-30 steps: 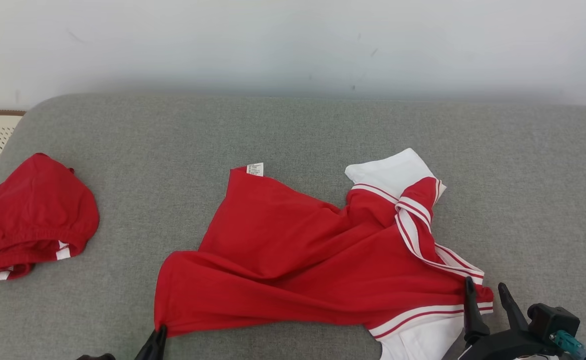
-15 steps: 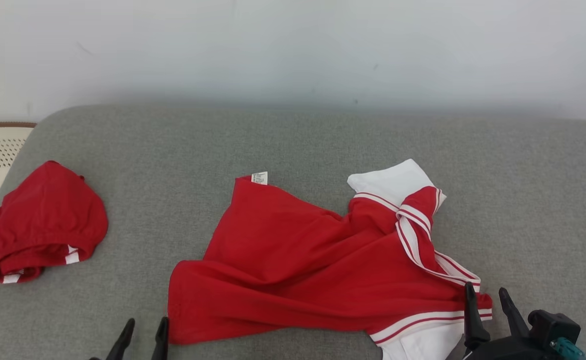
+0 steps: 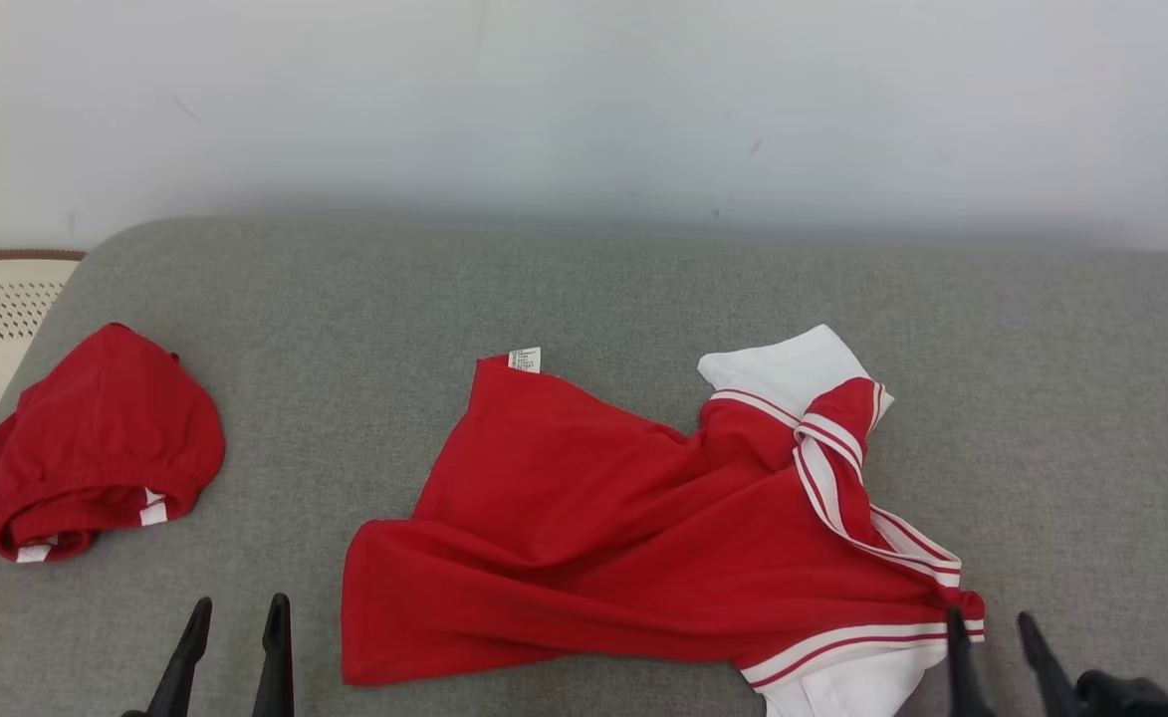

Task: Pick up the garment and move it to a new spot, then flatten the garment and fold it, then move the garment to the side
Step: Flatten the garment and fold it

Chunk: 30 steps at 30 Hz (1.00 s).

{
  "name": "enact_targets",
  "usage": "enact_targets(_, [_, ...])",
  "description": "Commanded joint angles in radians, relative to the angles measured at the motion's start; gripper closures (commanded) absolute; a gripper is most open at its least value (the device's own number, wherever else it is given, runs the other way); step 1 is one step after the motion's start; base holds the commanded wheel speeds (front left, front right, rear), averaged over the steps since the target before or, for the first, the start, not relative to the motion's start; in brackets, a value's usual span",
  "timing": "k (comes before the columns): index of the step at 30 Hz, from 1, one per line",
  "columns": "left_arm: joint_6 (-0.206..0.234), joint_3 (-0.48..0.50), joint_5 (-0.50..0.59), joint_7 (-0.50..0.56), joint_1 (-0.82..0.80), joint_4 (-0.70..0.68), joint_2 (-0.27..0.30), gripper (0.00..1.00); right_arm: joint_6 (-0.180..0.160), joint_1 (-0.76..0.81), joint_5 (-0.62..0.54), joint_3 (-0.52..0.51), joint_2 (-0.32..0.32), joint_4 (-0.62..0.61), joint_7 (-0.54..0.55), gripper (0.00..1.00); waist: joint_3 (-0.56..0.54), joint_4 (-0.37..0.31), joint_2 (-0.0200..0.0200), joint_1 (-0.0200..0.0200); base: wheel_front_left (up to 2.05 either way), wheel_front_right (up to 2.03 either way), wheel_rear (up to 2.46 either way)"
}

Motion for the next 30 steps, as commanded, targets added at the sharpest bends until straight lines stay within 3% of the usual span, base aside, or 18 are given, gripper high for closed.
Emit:
enact_targets(1, [0.000, 0.002, 0.010, -0.004, 0.011, -0.012, -0.001, 0.00, 0.001, 0.021, 0.001, 0.019, 0.000, -0.014, 0.008, 0.00, 0.008, 0.000, 0.0000, 0.0001, 0.00, 0.00, 0.00])
enact_targets(13, [0.025, -0.018, -0.011, -0.004, -0.014, -0.024, -0.005, 0.00, 0.001, 0.052, 0.041, 0.189, -0.015, -0.032, 0.116, 0.00, 0.046, 0.010, 0.0000, 0.0001, 0.00, 0.00, 0.00])
enact_targets(23, [0.038, -0.028, -0.016, -0.004, -0.017, -0.020, -0.005, 0.00, 0.001, -0.031, -0.028, 0.058, -0.022, -0.001, 0.103, 0.00, 0.050, 0.014, 0.0000, 0.0001, 0.00, 0.00, 0.00])
enact_targets(30, [0.037, -0.038, -0.019, -0.004, -0.025, -0.014, -0.005, 0.00, 0.001, -0.138, -0.047, 0.035, -0.054, 0.094, 0.138, 0.00, 0.060, 0.024, 0.0000, 0.0001, 0.00, 0.00, 0.00])
